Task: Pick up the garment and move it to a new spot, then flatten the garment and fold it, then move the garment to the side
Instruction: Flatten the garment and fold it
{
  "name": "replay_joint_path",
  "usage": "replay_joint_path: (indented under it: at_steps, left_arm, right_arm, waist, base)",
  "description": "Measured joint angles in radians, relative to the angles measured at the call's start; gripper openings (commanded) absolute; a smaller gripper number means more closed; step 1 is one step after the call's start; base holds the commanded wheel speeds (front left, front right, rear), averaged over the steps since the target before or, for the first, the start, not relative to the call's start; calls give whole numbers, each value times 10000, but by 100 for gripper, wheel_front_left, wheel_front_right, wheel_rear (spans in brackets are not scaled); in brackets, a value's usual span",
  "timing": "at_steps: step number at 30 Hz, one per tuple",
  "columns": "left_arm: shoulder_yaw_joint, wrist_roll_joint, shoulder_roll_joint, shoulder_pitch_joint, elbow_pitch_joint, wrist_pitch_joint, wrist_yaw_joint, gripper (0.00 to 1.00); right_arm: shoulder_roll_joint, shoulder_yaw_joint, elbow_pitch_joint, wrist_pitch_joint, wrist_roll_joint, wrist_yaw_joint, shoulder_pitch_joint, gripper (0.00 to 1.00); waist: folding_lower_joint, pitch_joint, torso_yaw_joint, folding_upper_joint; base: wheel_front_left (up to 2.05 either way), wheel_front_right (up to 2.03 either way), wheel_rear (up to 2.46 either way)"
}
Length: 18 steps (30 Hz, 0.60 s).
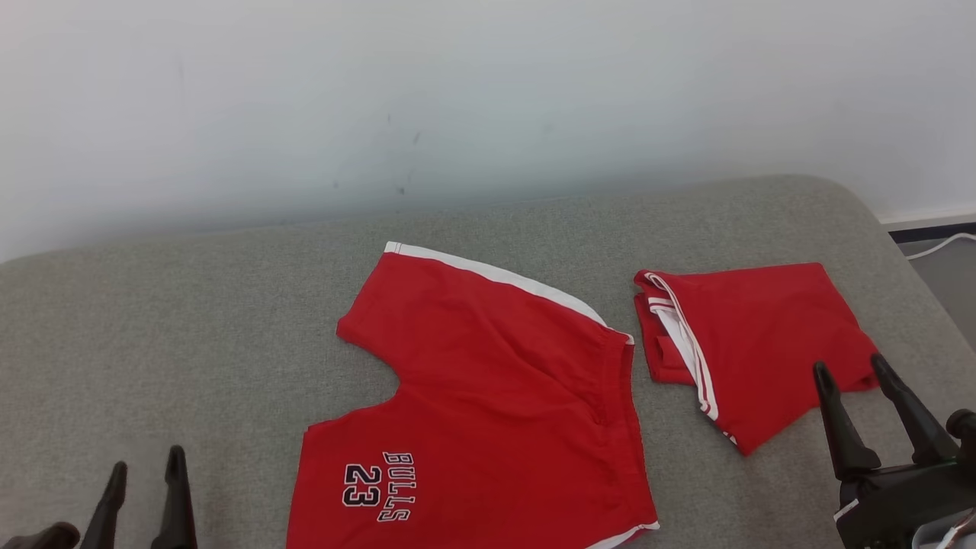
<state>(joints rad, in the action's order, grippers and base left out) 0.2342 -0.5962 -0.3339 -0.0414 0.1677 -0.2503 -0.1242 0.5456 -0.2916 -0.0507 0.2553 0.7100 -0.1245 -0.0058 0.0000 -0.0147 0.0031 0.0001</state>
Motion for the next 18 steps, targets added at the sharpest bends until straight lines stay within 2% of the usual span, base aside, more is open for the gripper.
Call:
replay_joint_path:
  at_steps: [3, 8, 10, 18]
  left_arm:
    - [-368, 98, 186, -23, -153, 0, -2, 100]
    - [-460, 447, 314, -137, -433, -2, 0, 100]
    - [-412, 849, 244, -157, -533, 21, 0, 100]
    - [-67, 1312, -40, -274, -884, 617, 0, 100]
  right_arm:
    - [-157, 224, 155, 0, -142, 0, 10, 100]
    - [-339, 293, 324, 0, -447, 0, 113, 100]
    - [-337, 351, 382, 0, -554, 0, 181, 100]
    - [-276, 301, 360, 0, -708, 0, 357, 100]
  waist:
    - [0, 6, 18, 0]
    - [0, 7, 48, 0]
    - [0, 13, 56, 0]
    - [0, 17, 65, 0]
  base:
    - [0, 0, 0]
    - [0, 0, 0]
    - [0, 0, 0]
    - [0, 0, 0]
